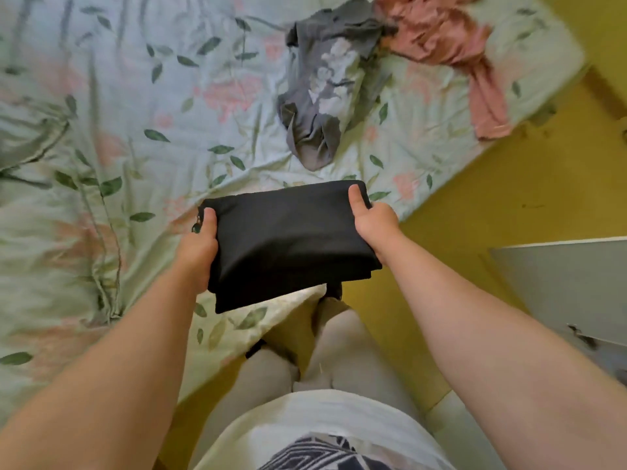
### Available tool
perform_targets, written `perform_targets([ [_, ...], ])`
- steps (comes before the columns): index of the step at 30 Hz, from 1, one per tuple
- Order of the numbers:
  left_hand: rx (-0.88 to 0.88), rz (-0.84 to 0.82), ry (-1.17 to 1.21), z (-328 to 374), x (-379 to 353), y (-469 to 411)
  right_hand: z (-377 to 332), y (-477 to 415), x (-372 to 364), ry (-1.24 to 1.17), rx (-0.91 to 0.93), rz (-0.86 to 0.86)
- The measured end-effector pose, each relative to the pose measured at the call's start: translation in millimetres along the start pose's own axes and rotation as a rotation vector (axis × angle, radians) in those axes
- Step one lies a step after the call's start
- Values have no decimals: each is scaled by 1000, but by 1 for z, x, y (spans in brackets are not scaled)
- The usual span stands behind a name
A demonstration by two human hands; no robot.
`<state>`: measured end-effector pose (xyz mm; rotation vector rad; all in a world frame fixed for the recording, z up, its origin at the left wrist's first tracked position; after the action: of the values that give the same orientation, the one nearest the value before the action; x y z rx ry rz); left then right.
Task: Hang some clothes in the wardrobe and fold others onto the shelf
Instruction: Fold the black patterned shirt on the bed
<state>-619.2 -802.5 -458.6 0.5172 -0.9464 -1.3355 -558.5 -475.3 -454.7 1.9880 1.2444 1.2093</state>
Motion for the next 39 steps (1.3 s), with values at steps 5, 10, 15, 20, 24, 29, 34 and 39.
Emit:
perform_targets([
  [5,-193,-108,-215,103,-58,46,-31,38,104,-181,68,151],
  [10,-359,-282,-208,195,-147,109,-58,76,235,-261,161,382],
  [15,-560,-369,-267,269,-240,177,-68,112,354,-321,212,553],
  [20,-697,-473,-278,325,-318,250,-60,164,449,-387,239,739],
  [24,-828,-598,-292,347,-376,314,-37,211,500,-470,228,860],
  [29,-949,-818,-337,348,-435,420,14,297,551,-526,177,1116],
  [34,-964,-1069,-364,330,-486,531,64,392,595,-544,109,1378],
  [39,-1061,-1263,-402,310,-530,650,109,489,631,-541,31,1648],
])
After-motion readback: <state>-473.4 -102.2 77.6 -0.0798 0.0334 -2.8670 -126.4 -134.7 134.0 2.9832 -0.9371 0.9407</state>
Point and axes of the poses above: each hand's wrist, its own y-axis away from the middle knuckle, its own x-axis out of the back of the hand, z = x × y, the point moved 8 cm from there along -y, towards the middle knuckle, and after that the axes turned 5 degrees about -x, right-handed, at the moved point
